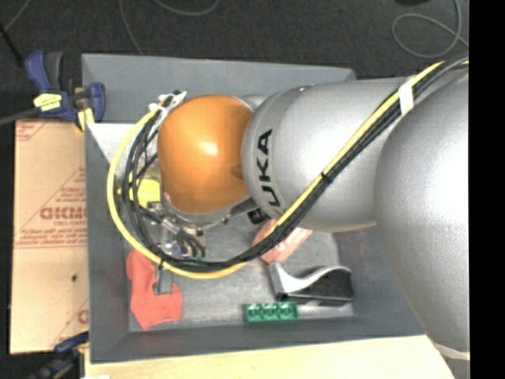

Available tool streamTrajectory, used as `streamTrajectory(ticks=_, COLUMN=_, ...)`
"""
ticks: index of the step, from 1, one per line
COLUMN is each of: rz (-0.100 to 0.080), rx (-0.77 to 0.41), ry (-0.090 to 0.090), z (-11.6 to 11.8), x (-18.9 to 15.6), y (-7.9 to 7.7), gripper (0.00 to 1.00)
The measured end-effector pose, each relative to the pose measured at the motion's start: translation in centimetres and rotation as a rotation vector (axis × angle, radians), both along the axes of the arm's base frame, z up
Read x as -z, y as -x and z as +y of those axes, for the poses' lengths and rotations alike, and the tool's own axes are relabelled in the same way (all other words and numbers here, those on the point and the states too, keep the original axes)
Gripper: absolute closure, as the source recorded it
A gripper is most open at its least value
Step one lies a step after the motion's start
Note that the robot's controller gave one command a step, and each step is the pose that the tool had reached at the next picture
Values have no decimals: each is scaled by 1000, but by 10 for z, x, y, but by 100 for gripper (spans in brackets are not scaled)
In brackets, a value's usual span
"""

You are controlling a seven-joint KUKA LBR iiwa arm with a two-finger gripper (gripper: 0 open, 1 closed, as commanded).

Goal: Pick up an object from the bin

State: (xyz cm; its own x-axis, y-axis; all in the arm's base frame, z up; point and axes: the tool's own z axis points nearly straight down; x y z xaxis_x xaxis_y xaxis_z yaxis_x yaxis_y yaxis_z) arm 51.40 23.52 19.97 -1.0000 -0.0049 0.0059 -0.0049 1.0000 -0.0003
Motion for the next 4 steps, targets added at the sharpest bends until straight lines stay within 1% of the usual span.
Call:
streamTrajectory(ticks=1, rz=-8, rx=5, ry=-2, z=-1, x=-5, y=-2, gripper=0)
streamTrajectory(ticks=2, rz=-8, rx=-149, ry=-2, z=-7, x=42, y=11, gripper=0)
streamTrajectory(ticks=3, rz=-6, rx=-535, ry=-2, z=-10, x=50, y=32, gripper=0)
streamTrajectory(ticks=4, rz=-8, rx=-582, ry=-4, z=-12, x=66, y=42, gripper=0)
